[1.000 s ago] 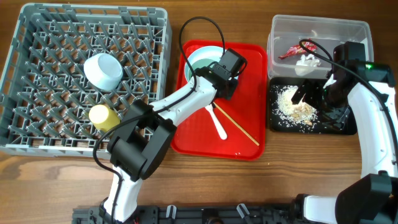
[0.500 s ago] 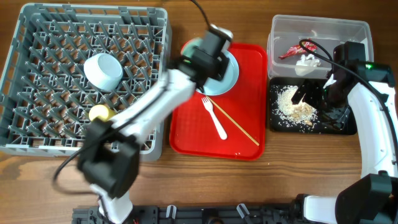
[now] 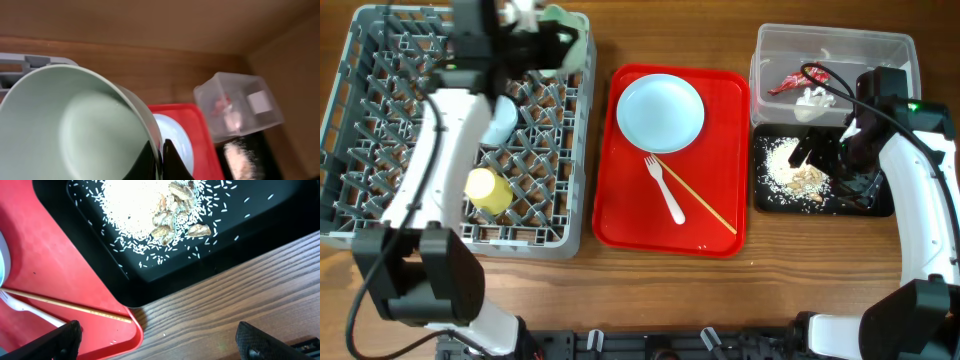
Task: Sort waste into correct bins and load items into the dishwasher rack
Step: 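Carry the green bowl into the rack's back row and release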
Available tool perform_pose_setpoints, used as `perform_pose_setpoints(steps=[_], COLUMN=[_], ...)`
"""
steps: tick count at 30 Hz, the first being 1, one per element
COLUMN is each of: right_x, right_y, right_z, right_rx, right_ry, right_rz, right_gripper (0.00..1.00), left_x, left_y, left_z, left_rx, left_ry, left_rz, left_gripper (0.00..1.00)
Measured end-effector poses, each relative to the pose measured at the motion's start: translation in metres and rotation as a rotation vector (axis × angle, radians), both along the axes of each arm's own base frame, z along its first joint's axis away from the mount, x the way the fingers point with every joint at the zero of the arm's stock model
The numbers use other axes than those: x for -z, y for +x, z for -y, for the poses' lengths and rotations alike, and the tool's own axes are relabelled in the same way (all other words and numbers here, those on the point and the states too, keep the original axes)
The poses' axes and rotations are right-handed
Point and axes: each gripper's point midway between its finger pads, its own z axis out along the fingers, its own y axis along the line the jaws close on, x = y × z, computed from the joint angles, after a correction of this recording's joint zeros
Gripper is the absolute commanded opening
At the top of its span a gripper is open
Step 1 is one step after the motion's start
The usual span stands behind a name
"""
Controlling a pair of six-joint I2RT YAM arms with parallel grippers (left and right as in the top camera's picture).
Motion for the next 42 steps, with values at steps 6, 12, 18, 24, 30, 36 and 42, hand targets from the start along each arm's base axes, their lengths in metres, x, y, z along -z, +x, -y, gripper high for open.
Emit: perform_pose_setpoints(steps=[6, 12, 18, 24, 30, 36, 42], right_x=[0.0, 0.0, 0.0, 0.0, 0.0, 0.0, 0.0], right_y=[0.0, 0.0, 0.0, 0.0, 0.001, 0.001, 0.0], right_z=[0.0, 0.0, 0.0, 0.0, 0.0, 0.0, 0.0], right_rx=[0.0, 0.0, 0.0, 0.0, 0.0, 0.0, 0.0], right_ry=[0.0, 0.0, 0.0, 0.0, 0.0, 0.0, 0.0], right_rz=[0.0, 0.0, 0.0, 0.0, 0.003, 0.002, 0.002], right_gripper=[1.0, 1.0, 1.0, 1.0, 1.0, 1.0, 1.0], left_x=[0.021, 0.056, 0.066, 0.066, 0.053, 0.037, 0.036], left_y=[0.012, 0.025, 0.029, 0.028, 0.032, 0.026, 0.023], left_z=[-0.031, -0.051, -0.068, -0.089, -0.085, -0.062, -0.053], left_rx=[0.014, 0.013, -0.001, -0.022, 0.055, 0.166, 0.192], left_ry=[-0.215, -0.381, -0.506, -0.578, -0.623, -0.65, -0.659], left_rz=[-0.107, -0.227, -0.304, -0.338, -0.288, -0.271, -0.288], left_gripper=[0.04, 0.04, 0.04, 0.04, 0.04, 0.04, 0.04])
